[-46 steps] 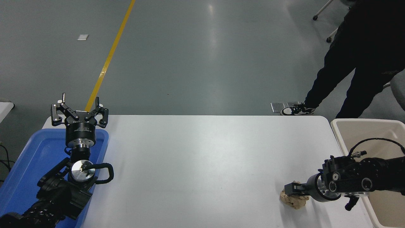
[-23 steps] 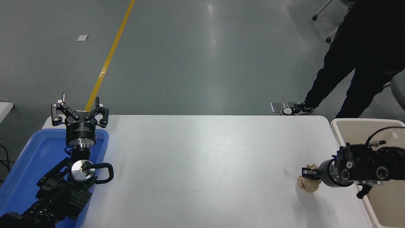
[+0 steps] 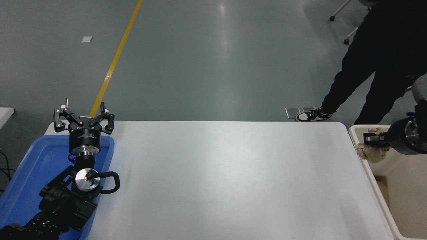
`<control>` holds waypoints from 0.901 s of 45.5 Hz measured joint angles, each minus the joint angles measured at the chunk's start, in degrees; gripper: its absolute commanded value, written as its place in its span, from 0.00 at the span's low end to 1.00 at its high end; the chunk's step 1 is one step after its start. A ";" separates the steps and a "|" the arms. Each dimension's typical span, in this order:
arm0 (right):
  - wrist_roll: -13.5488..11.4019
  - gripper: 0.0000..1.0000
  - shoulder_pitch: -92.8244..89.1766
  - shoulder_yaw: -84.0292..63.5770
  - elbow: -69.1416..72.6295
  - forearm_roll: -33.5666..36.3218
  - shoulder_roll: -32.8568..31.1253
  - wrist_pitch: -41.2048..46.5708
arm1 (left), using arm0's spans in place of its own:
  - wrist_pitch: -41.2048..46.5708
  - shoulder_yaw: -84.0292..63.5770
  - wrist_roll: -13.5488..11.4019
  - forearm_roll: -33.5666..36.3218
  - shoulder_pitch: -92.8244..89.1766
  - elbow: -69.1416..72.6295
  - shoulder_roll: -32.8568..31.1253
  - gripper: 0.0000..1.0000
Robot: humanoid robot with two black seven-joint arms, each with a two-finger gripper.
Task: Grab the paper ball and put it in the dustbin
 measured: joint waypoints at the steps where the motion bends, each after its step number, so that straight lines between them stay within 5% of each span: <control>1: 0.02 0.00 1.36 -0.44 0.22 0.02 -0.05 0.83 | 0.00 0.00 0.00 0.00 0.00 0.00 0.01 0.99; 30: 0.50 0.00 6.75 -6.00 -6.73 -0.85 -0.90 5.91 | 0.04 0.00 0.00 0.01 0.00 0.00 0.05 0.99; 41: 4.15 0.00 -13.89 -0.83 -25.40 -1.62 -6.10 2.18 | 0.02 0.00 0.00 0.03 0.00 0.00 0.03 0.99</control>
